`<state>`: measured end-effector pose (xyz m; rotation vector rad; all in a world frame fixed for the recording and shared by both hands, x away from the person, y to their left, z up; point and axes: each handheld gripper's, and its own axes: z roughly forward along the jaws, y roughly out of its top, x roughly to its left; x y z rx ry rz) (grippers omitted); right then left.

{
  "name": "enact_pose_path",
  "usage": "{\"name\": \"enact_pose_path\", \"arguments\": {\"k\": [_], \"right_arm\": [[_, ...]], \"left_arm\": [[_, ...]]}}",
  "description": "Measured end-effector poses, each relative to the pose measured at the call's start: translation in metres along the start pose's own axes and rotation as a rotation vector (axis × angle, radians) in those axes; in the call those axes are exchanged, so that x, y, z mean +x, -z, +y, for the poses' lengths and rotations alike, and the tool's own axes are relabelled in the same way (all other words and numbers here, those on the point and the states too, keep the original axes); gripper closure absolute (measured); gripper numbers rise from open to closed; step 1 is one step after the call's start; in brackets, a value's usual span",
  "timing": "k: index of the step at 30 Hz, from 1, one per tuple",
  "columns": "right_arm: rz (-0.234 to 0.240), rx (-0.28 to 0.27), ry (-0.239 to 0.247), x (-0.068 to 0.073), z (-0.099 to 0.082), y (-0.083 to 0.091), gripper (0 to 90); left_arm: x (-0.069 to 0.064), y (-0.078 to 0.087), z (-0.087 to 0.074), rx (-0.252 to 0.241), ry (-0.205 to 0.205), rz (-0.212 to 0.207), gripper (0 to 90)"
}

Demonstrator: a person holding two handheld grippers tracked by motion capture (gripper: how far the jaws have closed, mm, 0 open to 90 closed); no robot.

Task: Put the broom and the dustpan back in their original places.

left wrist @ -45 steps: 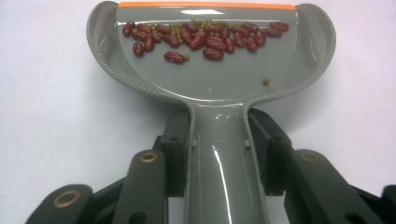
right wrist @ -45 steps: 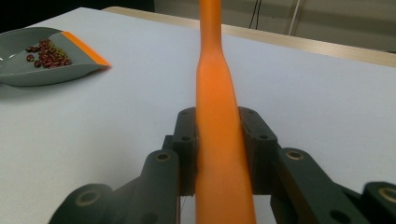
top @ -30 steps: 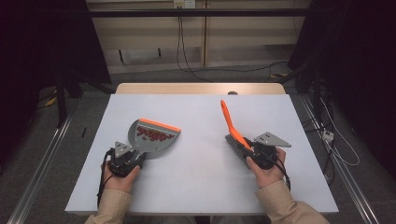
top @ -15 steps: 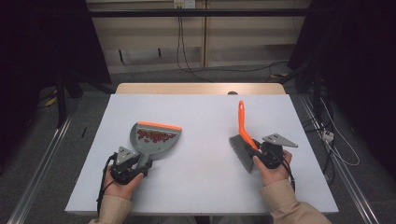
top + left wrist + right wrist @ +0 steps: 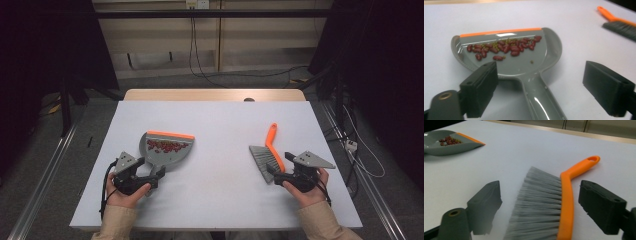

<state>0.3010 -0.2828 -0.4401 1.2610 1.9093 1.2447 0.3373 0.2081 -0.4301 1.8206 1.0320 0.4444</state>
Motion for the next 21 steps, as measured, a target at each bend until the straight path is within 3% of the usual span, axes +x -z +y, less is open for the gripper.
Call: {"name": "enact_pose_path", "arguments": {"k": [2,8,21], "right_arm": [[0.008,-0.003,0.002,-0.002,-0.002,0.004,17.0],[0.034,-0.016,0.007,0.000,-0.008,0.016,17.0],[0.077,-0.031,0.046,0.007,-0.011,0.019,16.1]], "left_arm": [[0.003,0.003,0.001,-0.030,-0.016,-0.022,11.4],[0.011,0.010,0.002,-0.098,-0.005,-0.044,8.8],[0.013,0.010,0.000,-0.089,-0.021,-0.057,7.6]]}}
